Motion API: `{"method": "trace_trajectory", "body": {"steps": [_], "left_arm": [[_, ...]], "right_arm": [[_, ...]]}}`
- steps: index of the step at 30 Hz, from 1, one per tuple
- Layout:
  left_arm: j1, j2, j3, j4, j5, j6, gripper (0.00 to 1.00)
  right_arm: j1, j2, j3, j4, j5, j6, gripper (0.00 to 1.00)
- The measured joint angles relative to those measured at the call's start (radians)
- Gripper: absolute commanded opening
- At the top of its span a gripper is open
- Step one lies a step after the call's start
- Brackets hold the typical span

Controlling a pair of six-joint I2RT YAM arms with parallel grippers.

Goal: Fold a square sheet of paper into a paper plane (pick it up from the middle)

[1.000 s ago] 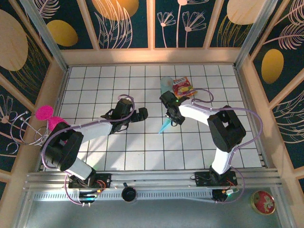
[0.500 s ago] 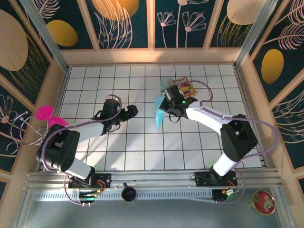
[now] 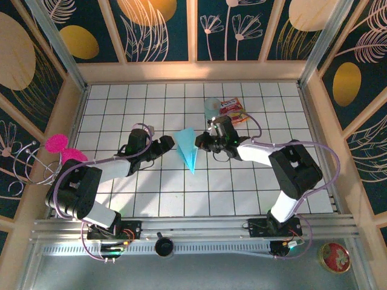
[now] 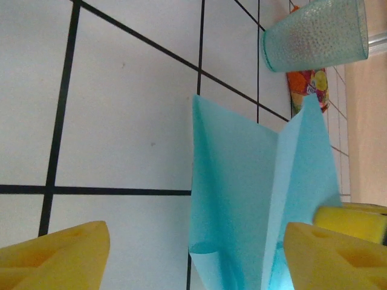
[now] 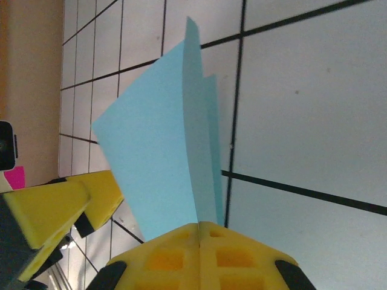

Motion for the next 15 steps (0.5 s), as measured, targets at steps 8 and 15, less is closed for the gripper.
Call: {"method": "trace_trajectory", "body": {"steps": [8, 15], "left_arm": [[-0.038, 0.039, -0.004, 0.025, 0.027, -0.040, 0.62], [-0.110, 0.124, 0.064, 0.012, 0.039, -0.051, 0.56]], "right_arm": [[-0.068, 0.024, -0.127, 0.121, -0.072, 0.013, 0.03], [-0.111, 0.024, -0.178, 0.170, -0.081, 0.021, 0.03]]}}
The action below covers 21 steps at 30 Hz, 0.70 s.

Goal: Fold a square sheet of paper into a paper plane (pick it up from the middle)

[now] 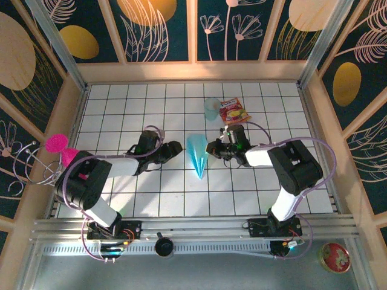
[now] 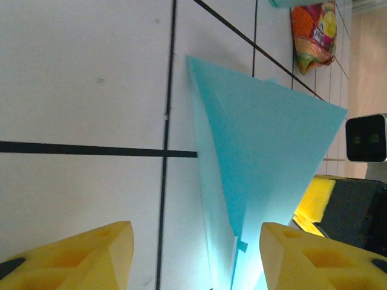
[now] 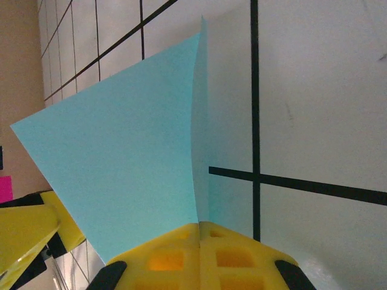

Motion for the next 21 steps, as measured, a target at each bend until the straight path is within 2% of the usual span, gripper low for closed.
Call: {"method": "trace_trajectory", "body": {"steps": [4, 11, 17, 21], "left_arm": [[-0.027, 0.037, 0.037, 0.000, 0.019, -0.004, 0.54], [-0.050, 0.072, 0.080, -0.012, 0.032, -0.011, 0.37], [-0.064, 0.130, 0.107, -0.048, 0.037, -0.010, 0.31], [-0.068, 0.160, 0.130, -0.074, 0.040, -0.008, 0.22]], "right_arm": [[-0.004, 0.000, -0.008, 0.016, -0.011, 0.004, 0.03], [-0.004, 0.000, -0.011, 0.037, -0.017, 0.004, 0.03], [-0.004, 0.000, -0.011, 0.037, -0.020, 0.004, 0.03], [-0.004, 0.000, -0.011, 0.037, -0.020, 0.004, 0.02]]}}
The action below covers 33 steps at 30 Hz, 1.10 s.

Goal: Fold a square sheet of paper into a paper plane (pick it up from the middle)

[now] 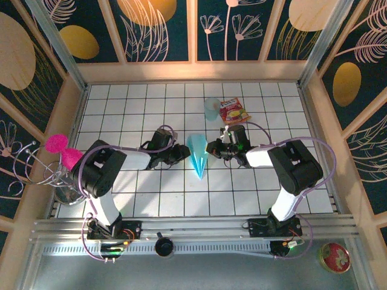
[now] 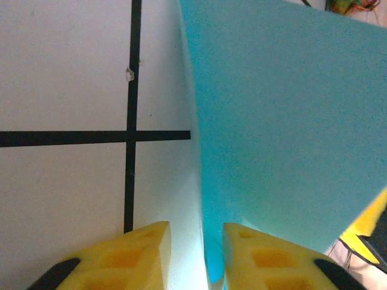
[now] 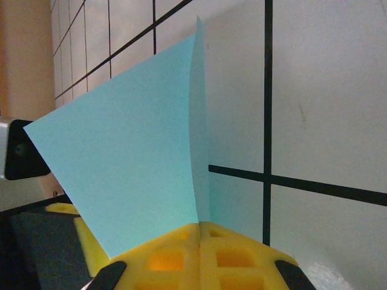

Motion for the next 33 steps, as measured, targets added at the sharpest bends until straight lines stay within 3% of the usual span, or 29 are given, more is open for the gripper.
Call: {"method": "trace_trajectory", "body": {"steps": [5, 11, 18, 27, 33], "left_arm": [[0.000, 0.005, 0.024, -0.019, -0.005, 0.008, 0.10], [0.000, -0.027, 0.026, -0.072, -0.069, 0.025, 0.04], [0.000, -0.126, 0.018, -0.094, -0.160, 0.028, 0.04], [0.000, -0.103, 0.011, -0.111, -0.177, 0.028, 0.09], [0.000, -0.056, 0.024, -0.156, -0.177, 0.040, 0.08]], "right_arm": [[0.000, 0.000, 0.000, -0.001, 0.001, 0.000, 0.02], [-0.011, -0.039, -0.001, -0.016, 0.014, 0.000, 0.01], [-0.026, -0.072, -0.003, -0.016, 0.038, 0.001, 0.00], [-0.026, -0.034, -0.018, -0.015, 0.037, 0.007, 0.01], [-0.026, 0.005, -0.018, -0.015, 0.023, 0.008, 0.12]]}}
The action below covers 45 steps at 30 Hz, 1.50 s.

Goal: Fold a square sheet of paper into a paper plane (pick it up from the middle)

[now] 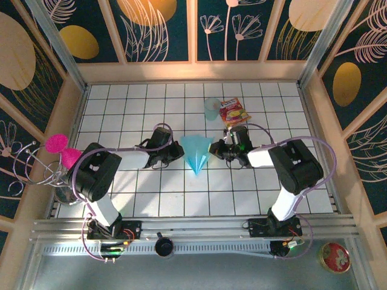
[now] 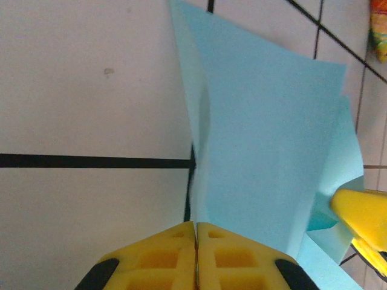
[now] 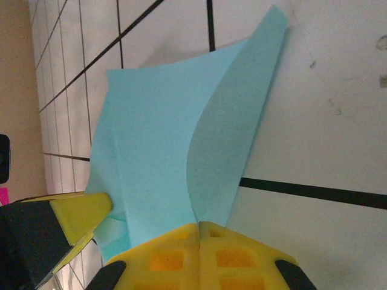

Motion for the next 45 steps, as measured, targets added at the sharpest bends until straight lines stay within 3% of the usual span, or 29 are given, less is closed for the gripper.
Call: {"method": "trace_trajectory", "body": {"steps": [7, 15, 21, 30, 39, 45], "left_arm": [[0.000, 0.005, 0.014, -0.014, 0.003, 0.017, 0.08], [0.000, 0.008, 0.027, -0.032, 0.004, 0.034, 0.08], [0.000, 0.010, 0.032, -0.043, 0.003, 0.043, 0.09], [0.000, -0.019, 0.036, -0.116, -0.058, 0.047, 0.38], [-0.019, -0.202, 0.054, -0.171, -0.104, 0.051, 0.41], [-0.095, -0.189, 0.077, -0.192, -0.106, 0.048, 0.43]], "right_arm": [[0.000, 0.000, 0.000, 0.000, -0.024, -0.002, 0.15], [0.000, 0.000, 0.010, -0.007, -0.045, -0.013, 0.01], [0.000, 0.000, 0.010, -0.012, -0.037, -0.013, 0.00], [0.000, 0.000, 0.010, -0.039, -0.004, -0.013, 0.00], [0.017, 0.000, 0.012, -0.038, -0.016, -0.008, 0.00], [0.020, 0.000, 0.014, -0.038, -0.022, -0.005, 0.00]]}}
